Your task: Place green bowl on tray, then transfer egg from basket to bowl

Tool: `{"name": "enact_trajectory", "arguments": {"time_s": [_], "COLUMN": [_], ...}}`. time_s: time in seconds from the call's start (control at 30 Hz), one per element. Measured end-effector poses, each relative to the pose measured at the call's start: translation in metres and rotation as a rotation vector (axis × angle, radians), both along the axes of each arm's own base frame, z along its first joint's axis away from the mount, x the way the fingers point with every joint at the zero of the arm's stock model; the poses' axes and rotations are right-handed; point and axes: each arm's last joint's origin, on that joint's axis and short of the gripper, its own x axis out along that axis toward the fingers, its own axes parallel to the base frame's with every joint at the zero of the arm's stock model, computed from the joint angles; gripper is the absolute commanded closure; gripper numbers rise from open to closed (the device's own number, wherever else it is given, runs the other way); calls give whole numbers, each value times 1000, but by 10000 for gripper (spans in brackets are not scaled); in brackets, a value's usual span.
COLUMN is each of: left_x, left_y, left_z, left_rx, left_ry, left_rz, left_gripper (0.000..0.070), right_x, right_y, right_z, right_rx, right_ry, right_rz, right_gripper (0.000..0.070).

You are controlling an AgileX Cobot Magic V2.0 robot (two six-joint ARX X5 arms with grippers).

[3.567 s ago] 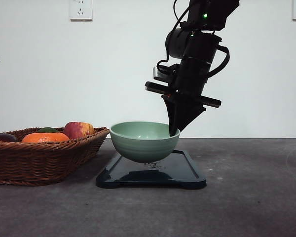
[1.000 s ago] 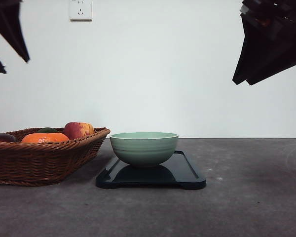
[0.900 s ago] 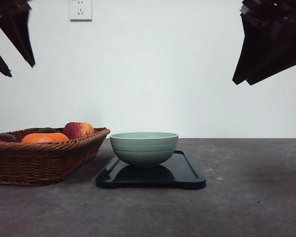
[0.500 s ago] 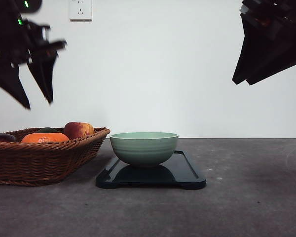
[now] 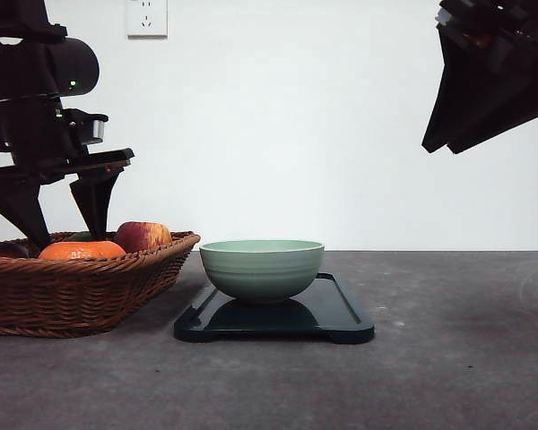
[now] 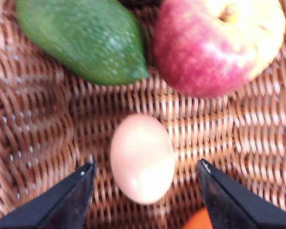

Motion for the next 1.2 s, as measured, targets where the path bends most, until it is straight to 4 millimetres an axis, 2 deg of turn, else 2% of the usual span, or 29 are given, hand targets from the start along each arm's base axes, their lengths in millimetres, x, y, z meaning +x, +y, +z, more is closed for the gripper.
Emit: {"name": "enact_trajectory", "arguments": {"time_s": [0.33, 0.7, 1.03, 1.13, 1.2], "left_x": [7, 10, 12, 12, 12], "left_y": [-1, -2, -2, -2, -2], "left_z": [-16, -16, -25, -25, -25], "left_rx": [9, 5, 10, 10, 10], "left_ry": [23, 1, 30, 30, 30], "left_rz": [-2, -2, -2, -2, -2], "left_gripper": [268, 268, 269, 286, 343], "right_x": [1, 2, 2, 2, 2], "right_y": [0, 1, 1, 1, 1], "right_z": [1, 2, 2, 2, 2], "right_rx": [8, 21, 22, 23, 23], "right_ry": [-13, -22, -23, -22, -22], "right_rz": [0, -5, -5, -6, -6], "right_gripper": [490, 490, 490, 490, 490]}}
